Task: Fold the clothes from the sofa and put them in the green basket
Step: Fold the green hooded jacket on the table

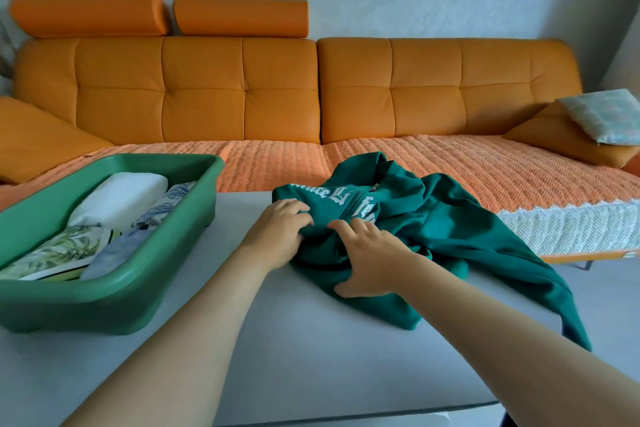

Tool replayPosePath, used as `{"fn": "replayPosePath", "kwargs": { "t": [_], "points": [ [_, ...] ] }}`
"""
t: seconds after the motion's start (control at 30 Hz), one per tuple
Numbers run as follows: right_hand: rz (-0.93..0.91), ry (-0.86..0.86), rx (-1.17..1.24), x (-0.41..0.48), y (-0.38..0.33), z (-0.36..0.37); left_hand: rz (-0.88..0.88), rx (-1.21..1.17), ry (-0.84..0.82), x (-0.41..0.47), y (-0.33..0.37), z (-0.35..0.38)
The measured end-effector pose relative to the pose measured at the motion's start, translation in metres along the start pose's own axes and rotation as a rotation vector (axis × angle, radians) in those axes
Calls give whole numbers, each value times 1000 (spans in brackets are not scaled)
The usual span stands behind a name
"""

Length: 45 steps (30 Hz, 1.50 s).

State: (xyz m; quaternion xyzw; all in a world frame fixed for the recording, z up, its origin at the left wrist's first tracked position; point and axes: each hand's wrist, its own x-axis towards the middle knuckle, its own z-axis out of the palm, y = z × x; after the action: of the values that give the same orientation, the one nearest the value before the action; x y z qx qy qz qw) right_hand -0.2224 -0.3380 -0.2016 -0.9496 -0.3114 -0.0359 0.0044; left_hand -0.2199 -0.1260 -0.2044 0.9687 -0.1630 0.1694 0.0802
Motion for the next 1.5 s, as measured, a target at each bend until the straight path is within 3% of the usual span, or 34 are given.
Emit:
{"fn": "replayPosePath", "kwargs": {
  "t": [0.17, 0.23, 0.3, 0.43, 0.5, 0.53, 0.6, 0.73, 0.8, 0.87, 0.93, 1.0, 1.1, 1.2, 1.4, 1.5],
  "points": [
    [38, -2, -36, -2, 11, -7, -155, -119, 3, 11, 3, -28],
    [65, 30, 76, -3, 17, -16, -188, -144, 26, 12, 5, -47],
    [125, 66, 318, -5, 27, -31, -235, -208, 63, 12, 9, -66],
    [72, 52, 1136, -8, 47, -57, -404, -380, 249, 15, 12, -91],
    [110, 18, 1296, -10, 52, -59, -439, -267, 387, 12, 13, -88],
    [166, 43, 1194, -10, 53, -57, -416, -148, 448, 9, 14, -81],
    [268, 135, 768, -10, 55, -50, -339, 14, 497, 5, 18, -64],
    [213, 350, 221, -7, 53, -36, -56, -121, 342, 1, 31, -49],
    [127, 455, 103, -3, 51, -34, -6, -201, 292, 0, 35, -49],
    [82, 454, 56, -2, 47, -33, -36, -248, 136, -1, 35, -45],
    [79, 421, 79, -3, 43, -30, -67, -77, -183, -4, 33, -36],
    [42, 374, 154, -4, 42, -27, -88, 72, -327, -5, 33, -24],
    [-16, 245, 225, -7, 43, -30, -73, 95, -121, -6, 33, -20],
    [9, 216, 148, -11, 51, -38, -124, -10, 93, -4, 31, -31],
    [128, 482, 189, -8, 52, -55, -168, -342, 573, 5, 32, -79],
    [98, 548, 219, -9, 46, -60, -121, -481, 622, 7, 34, -92]
  ]
}}
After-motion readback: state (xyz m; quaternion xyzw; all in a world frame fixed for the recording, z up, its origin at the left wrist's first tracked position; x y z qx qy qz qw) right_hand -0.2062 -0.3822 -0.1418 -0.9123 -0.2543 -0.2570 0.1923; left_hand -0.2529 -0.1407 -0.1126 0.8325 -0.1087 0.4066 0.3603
